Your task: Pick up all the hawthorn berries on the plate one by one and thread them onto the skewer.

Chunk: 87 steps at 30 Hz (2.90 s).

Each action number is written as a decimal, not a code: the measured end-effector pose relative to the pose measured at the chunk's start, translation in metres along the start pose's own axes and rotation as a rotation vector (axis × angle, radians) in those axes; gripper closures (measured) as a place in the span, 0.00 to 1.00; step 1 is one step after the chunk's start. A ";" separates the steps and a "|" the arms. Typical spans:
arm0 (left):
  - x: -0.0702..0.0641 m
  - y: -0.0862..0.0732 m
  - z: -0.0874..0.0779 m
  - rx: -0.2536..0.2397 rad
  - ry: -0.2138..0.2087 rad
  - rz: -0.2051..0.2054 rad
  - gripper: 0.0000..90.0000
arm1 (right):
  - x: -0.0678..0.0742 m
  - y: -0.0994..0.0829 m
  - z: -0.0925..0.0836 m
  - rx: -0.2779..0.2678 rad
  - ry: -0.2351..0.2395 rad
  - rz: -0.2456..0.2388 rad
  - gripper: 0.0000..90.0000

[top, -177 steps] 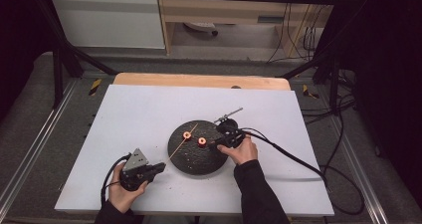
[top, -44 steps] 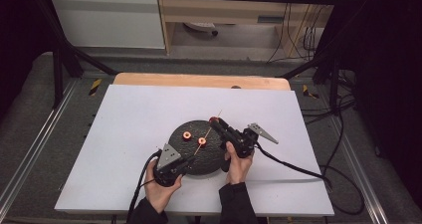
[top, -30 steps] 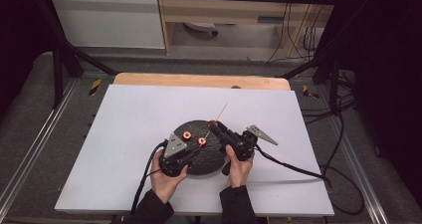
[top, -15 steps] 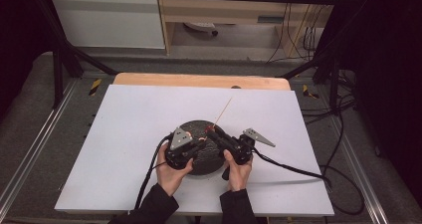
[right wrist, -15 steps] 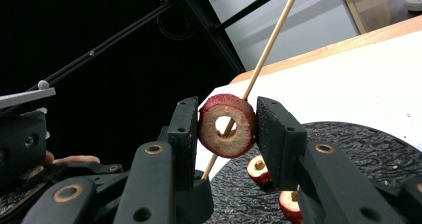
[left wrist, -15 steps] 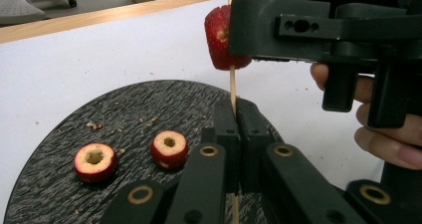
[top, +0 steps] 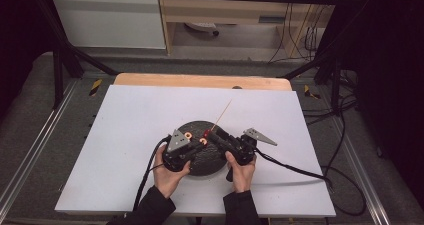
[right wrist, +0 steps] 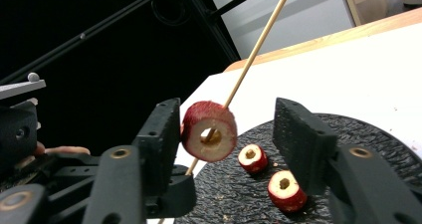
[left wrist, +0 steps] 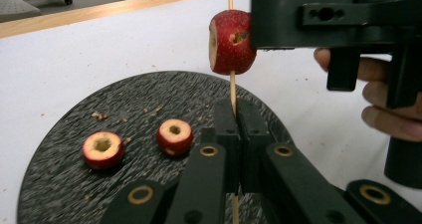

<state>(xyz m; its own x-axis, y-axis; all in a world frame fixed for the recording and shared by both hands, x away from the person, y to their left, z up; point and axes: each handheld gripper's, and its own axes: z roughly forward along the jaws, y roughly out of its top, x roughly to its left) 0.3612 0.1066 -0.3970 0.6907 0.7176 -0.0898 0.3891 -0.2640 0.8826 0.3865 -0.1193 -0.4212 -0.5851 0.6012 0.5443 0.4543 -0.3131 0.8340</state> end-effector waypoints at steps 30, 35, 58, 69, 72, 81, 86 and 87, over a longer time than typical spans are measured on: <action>0.050 -0.048 -0.066 0.060 0.014 -0.013 0.98 | -0.019 0.006 -0.009 0.458 -0.125 -0.294 0.03; 0.056 -0.057 -0.074 0.068 0.019 -0.023 0.98 | -0.020 0.009 -0.010 0.507 -0.140 -0.329 0.03; 0.062 -0.077 -0.079 0.084 0.010 -0.031 0.98 | 0.000 0.026 0.019 0.675 -0.166 -0.448 0.04; 0.063 -0.078 -0.077 0.094 0.018 -0.030 0.98 | 0.007 0.037 0.044 0.719 -0.178 -0.459 0.06; 0.063 -0.078 -0.077 0.093 0.022 -0.031 0.98 | 0.008 0.038 0.054 0.735 -0.187 -0.462 0.07; 0.064 -0.079 -0.078 0.094 0.022 -0.028 0.98 | 0.009 0.040 0.082 0.830 -0.214 -0.468 0.15; 0.064 -0.079 -0.078 0.095 0.024 -0.028 0.98 | 0.008 0.039 0.092 0.885 -0.223 -0.458 0.18; 0.064 -0.079 -0.078 0.096 0.024 -0.029 0.98 | 0.007 0.038 0.094 0.895 -0.227 -0.462 0.20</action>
<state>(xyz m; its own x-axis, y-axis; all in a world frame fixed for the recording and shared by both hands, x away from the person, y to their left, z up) 0.3277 0.2235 -0.4365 0.6638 0.7409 -0.1021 0.4656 -0.3026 0.8317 0.4627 -0.0575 -0.3939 -0.7309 0.6777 0.0806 0.6054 0.5894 0.5349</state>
